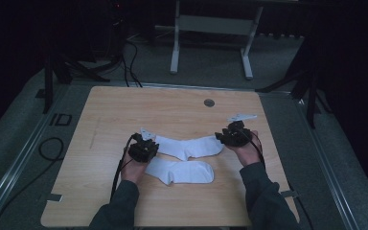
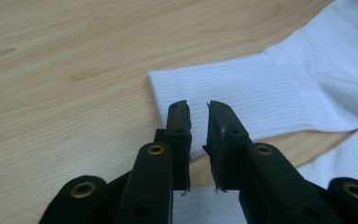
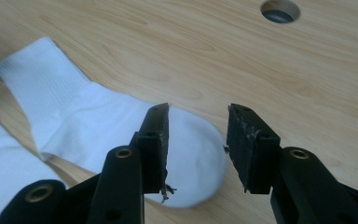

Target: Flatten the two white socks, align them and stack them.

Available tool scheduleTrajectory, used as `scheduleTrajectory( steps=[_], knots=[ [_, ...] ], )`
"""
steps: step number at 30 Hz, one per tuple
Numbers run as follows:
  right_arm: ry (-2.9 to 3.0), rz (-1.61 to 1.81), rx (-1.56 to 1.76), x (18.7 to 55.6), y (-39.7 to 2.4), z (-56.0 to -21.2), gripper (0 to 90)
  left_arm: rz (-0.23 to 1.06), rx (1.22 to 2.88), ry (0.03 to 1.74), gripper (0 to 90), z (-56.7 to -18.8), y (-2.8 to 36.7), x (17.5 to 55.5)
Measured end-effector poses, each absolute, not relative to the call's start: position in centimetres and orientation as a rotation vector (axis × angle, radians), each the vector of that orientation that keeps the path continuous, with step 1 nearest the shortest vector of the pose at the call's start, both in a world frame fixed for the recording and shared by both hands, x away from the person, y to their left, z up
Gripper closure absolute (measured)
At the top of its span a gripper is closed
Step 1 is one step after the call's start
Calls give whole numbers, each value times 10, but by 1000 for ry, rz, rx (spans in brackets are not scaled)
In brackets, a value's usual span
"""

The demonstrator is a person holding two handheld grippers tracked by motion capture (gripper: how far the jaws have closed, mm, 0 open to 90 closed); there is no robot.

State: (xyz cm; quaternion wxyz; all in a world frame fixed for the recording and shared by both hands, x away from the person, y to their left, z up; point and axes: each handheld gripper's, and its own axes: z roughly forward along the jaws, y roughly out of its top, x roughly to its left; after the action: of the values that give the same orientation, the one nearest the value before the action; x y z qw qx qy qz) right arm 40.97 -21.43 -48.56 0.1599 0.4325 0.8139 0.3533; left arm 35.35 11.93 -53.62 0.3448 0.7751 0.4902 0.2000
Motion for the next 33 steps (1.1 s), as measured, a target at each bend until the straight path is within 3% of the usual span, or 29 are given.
scheduleTrajectory(
  steps=[16,33],
  knots=[
    [2397,1035,1092,414,-168,-478,585,578,1962,1351,751,-537,157,320],
    [2509,1017,977,422,-114,-498,584,562,1945,1383,725,-539,171,298]
  ],
)
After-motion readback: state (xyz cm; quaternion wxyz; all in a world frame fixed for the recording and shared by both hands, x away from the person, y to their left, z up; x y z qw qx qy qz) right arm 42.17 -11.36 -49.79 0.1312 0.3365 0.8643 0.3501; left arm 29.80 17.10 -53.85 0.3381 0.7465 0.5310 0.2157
